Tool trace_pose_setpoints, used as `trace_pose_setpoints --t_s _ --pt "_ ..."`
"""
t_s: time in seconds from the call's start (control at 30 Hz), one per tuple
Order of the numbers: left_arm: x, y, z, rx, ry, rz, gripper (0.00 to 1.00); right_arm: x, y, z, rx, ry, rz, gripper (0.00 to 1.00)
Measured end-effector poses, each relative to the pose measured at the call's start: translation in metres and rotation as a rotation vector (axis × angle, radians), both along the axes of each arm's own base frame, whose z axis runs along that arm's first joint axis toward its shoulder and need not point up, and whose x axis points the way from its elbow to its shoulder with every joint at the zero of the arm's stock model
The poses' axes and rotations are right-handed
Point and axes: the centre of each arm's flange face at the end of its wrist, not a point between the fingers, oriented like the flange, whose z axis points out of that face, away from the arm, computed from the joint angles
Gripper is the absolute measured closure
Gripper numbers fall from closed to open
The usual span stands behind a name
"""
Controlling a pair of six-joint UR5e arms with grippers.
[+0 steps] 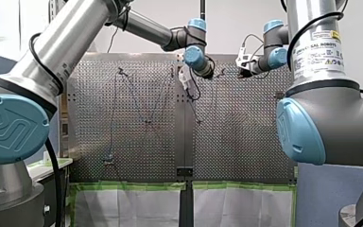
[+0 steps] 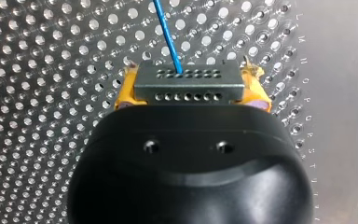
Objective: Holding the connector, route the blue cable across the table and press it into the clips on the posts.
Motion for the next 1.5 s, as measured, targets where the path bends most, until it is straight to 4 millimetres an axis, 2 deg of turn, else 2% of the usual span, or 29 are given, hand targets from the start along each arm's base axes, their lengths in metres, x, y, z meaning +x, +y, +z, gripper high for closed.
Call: trace_pose_setpoints --t_s 0.27,0.63,1.07,1.5 --pt "-0.017 0.014 0.015 -0.024 -0.008 -0.049 0.00 0.000 0.000 0.000 0.000 0.000 0.000 1.00" --pt "-0.032 0.047 0.036 -0.018 -0.070 0.039 0.00 0.000 0.000 0.000 0.000 0.000 0.000 1.00" --pt "-0.072 0.071 0.057 0.031 -0.147 0.125 0.00 0.000 0.000 0.000 0.000 0.000 0.000 1.00" --pt "-0.100 0.102 0.076 -0.061 -0.215 0.191 0.00 0.000 0.000 0.000 0.000 0.000 0.000 1.00"
